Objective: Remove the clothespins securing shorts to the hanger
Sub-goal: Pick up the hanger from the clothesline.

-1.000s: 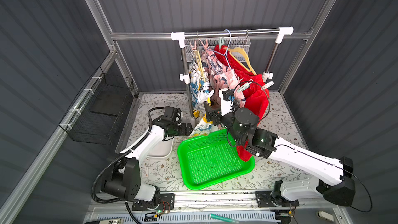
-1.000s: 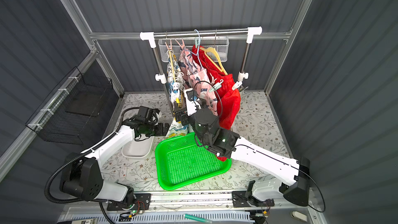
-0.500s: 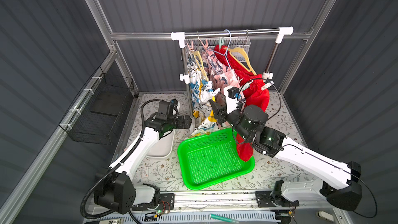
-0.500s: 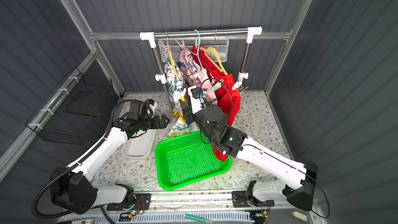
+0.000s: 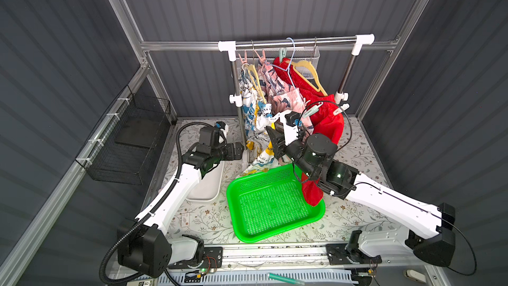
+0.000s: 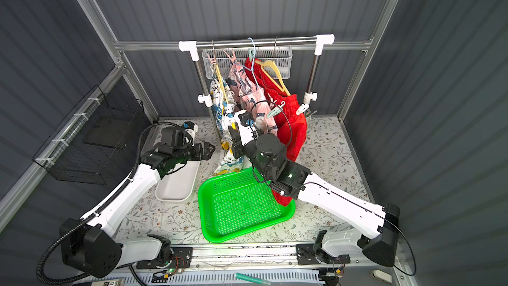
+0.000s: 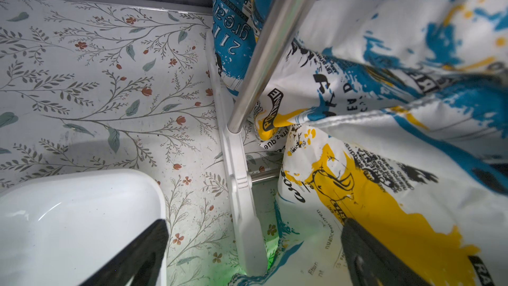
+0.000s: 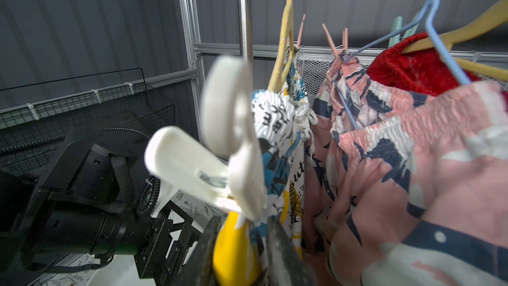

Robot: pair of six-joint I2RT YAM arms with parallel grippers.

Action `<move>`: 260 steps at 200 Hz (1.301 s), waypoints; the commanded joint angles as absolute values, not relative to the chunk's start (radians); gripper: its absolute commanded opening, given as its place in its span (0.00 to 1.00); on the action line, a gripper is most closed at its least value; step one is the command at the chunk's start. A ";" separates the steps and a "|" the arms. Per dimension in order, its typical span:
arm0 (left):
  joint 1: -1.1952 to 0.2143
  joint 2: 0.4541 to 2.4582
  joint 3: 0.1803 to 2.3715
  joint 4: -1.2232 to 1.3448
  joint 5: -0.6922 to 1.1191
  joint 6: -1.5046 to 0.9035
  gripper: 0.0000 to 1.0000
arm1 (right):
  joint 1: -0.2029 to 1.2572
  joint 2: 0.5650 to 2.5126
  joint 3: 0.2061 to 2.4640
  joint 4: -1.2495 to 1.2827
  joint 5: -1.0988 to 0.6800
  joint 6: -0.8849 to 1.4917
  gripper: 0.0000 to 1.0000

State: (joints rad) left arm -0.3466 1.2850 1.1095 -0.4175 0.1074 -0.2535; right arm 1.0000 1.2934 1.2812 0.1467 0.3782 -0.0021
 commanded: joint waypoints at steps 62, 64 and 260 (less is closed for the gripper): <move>-0.351 1.256 1.048 -0.356 0.106 -0.227 1.00 | 0.996 1.287 1.311 0.187 0.367 -0.013 0.01; -0.351 1.256 1.048 -0.356 0.105 -0.228 1.00 | 0.994 1.287 1.311 0.188 0.367 -0.015 0.00; -0.351 1.224 1.009 -0.347 0.106 -0.223 1.00 | 1.008 1.174 1.326 0.281 0.415 -0.110 0.00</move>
State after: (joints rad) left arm -0.3466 1.2438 1.0233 -0.3508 0.1043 -0.2459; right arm 1.0023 1.2427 1.3117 0.1768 0.4049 -0.0933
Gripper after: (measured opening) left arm 0.997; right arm 0.089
